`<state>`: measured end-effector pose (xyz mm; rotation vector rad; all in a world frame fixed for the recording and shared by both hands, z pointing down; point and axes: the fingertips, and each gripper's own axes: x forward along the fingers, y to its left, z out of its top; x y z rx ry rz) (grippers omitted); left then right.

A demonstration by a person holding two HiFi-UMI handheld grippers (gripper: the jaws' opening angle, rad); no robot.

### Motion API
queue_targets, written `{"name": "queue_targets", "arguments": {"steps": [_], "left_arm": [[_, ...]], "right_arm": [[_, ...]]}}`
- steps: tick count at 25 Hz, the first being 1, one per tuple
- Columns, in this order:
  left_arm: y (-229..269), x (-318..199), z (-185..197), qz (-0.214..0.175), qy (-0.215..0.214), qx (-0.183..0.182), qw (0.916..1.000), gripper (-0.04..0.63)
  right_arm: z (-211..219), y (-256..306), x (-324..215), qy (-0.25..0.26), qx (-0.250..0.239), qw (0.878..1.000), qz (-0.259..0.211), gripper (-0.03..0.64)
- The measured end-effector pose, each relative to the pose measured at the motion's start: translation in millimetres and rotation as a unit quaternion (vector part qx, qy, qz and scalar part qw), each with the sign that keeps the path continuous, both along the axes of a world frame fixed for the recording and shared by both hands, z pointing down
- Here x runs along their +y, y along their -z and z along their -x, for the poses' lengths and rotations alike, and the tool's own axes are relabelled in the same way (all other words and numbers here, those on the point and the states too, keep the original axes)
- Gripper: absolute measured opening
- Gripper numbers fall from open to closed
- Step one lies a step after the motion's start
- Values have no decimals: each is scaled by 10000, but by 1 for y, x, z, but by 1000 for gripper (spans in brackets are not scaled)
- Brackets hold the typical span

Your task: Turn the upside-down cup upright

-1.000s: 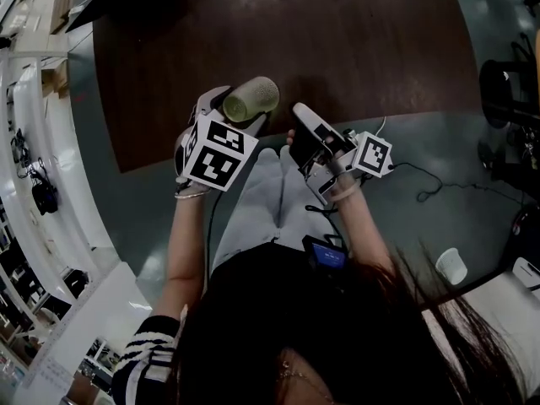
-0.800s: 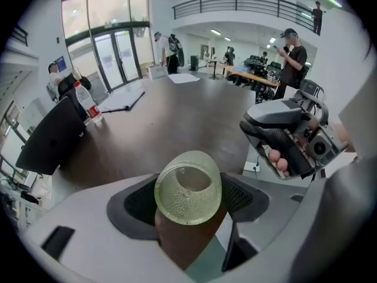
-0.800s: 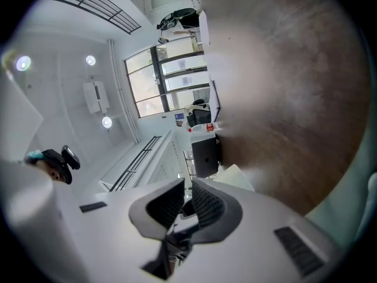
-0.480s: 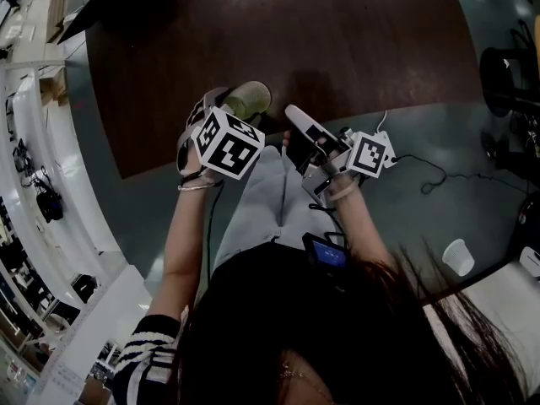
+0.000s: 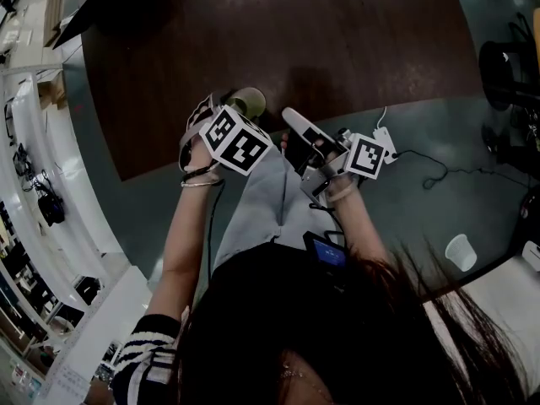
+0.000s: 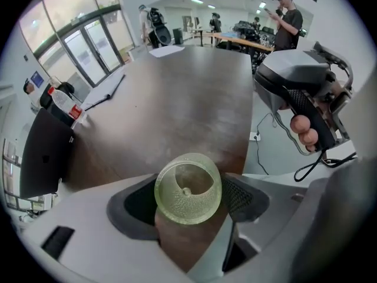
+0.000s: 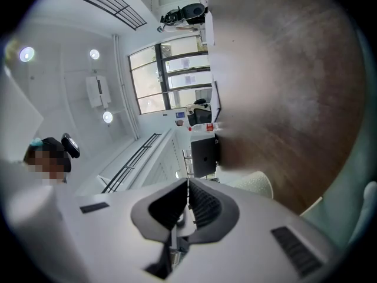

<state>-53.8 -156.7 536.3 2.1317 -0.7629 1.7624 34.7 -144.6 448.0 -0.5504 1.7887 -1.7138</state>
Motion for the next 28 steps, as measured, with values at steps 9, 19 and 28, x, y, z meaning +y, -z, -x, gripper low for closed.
{"name": "queue_targets", "arguments": {"steps": [9,19,28], "left_arm": [[-4,3,-6,-32,-168,-78,9998,327],[4,-1,-9,-210,-243,72,9995,327],[29,-3,-11,-447,-106,353,9983,327]], "right_arm": [[-2,-1,3,-13,-7,10000,4,21],[1,0,4,50,15,10000,6,21],[2,2,5,106,69,9999,6,21]]}}
